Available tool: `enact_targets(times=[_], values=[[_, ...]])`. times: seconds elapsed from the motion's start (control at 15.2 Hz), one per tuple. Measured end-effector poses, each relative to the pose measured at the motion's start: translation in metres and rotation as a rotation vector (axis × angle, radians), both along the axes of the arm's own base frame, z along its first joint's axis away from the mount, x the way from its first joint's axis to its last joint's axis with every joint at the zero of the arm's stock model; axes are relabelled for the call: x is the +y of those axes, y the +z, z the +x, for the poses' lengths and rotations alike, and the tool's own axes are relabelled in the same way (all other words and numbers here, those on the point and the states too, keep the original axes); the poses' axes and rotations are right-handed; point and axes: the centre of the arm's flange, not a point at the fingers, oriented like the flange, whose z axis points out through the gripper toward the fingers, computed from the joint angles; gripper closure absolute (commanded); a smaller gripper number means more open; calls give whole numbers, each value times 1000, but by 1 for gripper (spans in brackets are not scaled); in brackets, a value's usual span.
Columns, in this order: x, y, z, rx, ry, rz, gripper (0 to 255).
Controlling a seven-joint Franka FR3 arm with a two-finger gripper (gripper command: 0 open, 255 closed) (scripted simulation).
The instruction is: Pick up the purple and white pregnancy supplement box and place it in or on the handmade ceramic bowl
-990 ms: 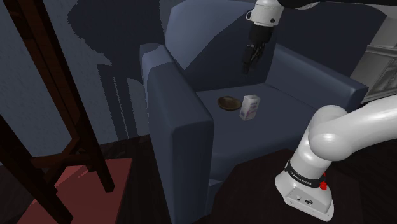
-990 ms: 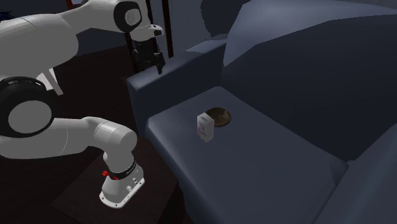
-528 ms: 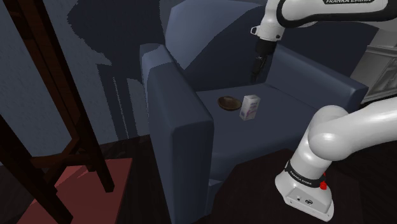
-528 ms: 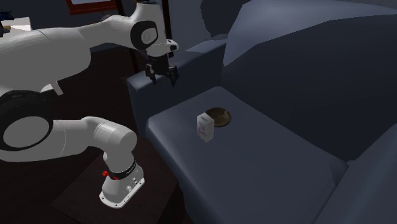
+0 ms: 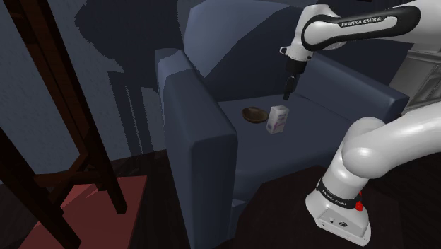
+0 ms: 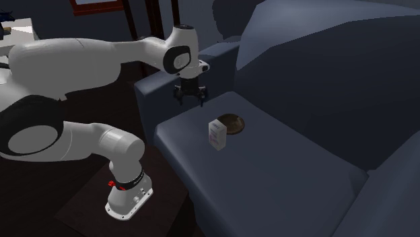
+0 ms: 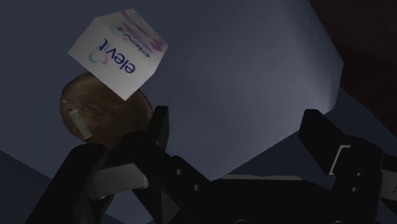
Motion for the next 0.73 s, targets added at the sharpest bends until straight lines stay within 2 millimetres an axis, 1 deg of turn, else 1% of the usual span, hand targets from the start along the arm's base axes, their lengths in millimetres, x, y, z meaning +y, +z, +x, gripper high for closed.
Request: enact_targets(times=[0.26,0.4,0.59,0.73], values=[[-42,-31,1,7,71,1,0],[-64,-46,9,11,106,1,0],[-95,-72,14,17,159,2,0],[-114,-85,18,20,194,3,0]])
